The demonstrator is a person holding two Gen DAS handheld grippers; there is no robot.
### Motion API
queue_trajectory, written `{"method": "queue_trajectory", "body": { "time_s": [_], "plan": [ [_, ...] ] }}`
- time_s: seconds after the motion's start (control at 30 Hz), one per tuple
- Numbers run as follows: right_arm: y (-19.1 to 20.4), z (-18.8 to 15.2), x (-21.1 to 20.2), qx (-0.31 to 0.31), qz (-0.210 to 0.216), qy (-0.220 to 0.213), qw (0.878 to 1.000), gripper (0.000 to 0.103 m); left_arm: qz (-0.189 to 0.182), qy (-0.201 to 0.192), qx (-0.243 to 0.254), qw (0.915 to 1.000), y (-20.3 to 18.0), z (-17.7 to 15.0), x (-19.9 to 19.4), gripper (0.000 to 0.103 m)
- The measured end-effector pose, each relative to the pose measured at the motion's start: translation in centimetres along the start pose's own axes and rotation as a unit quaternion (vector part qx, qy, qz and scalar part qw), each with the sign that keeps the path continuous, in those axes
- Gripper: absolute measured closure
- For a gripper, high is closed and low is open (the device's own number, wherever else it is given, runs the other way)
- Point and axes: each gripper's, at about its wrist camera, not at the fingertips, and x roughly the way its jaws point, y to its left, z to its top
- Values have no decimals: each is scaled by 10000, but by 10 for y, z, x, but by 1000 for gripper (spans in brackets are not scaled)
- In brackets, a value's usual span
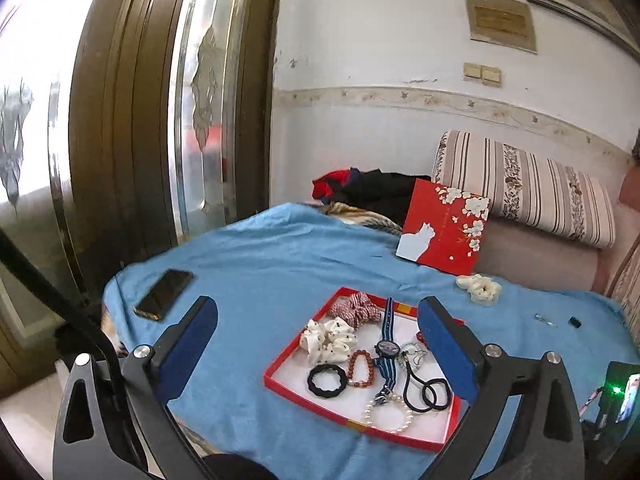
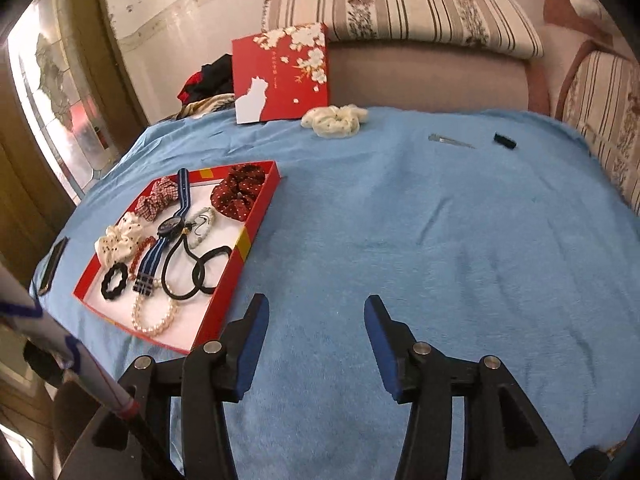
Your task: Organize jewelry
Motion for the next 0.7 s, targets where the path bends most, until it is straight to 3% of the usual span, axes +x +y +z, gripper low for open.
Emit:
{"method": "queue_trajectory", "body": {
  "time_s": [0.13, 0.37, 0.53, 0.7],
  "plan": [
    [9, -6, -10, -204, -33, -141, 9997, 43, -51, 148, 356, 9992, -18, -5, -2, 3],
    [12, -13, -11, -347, -89, -82, 9993, 43, -525, 1302, 179, 9899, -35, -35, 25, 3],
    [12, -17, -7, -402, -137, -3, 9991, 41, -450, 1742, 293, 9832, -43, -52, 41, 3],
    [21, -21, -3, -595, -156, 124, 9980, 40, -344, 1902, 193, 9809, -36, -59, 51, 3]
  ]
}}
